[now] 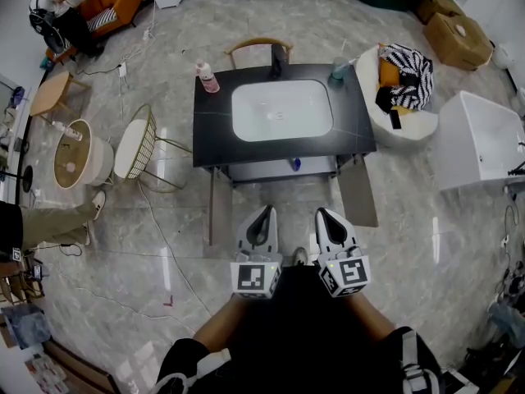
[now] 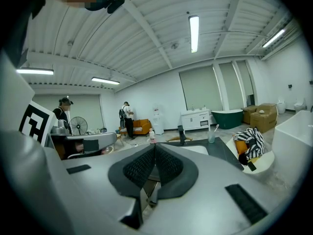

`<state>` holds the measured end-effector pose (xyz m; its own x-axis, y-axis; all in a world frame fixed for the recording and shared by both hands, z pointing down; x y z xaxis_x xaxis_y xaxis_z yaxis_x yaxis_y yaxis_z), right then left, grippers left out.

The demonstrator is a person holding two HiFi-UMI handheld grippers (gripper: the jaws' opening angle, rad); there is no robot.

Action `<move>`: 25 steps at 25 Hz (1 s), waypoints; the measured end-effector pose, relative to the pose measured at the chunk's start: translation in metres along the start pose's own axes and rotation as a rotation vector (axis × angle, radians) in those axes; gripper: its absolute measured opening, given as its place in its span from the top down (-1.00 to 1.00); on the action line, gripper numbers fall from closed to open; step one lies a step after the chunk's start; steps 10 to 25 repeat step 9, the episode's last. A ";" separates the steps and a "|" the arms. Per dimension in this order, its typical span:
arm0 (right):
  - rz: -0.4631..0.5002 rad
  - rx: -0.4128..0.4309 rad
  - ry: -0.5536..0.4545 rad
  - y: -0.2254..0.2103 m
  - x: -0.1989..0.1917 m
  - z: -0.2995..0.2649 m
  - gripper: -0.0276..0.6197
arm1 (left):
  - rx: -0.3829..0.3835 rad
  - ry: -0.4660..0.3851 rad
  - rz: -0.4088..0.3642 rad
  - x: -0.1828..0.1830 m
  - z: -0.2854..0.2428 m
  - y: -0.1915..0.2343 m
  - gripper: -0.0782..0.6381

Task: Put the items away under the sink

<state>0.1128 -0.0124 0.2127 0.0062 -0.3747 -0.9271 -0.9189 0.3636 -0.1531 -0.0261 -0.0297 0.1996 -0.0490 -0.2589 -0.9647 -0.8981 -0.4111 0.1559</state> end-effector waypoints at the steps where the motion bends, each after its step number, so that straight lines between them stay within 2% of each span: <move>1: 0.001 -0.001 0.000 0.000 -0.001 0.000 0.88 | 0.000 0.002 0.001 0.000 0.000 -0.001 0.74; 25: 0.011 -0.004 0.003 0.005 -0.001 -0.003 0.88 | -0.005 0.000 0.000 -0.001 0.000 0.004 0.74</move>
Point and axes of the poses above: the fingertips, and each gripper's own axes: z backward along the fingers, y to its left, x out of its top, the point moved 3 cm from there along z, backward along the fingers, and after that the axes turned 7 degrees about y, right-handed, at the moved point
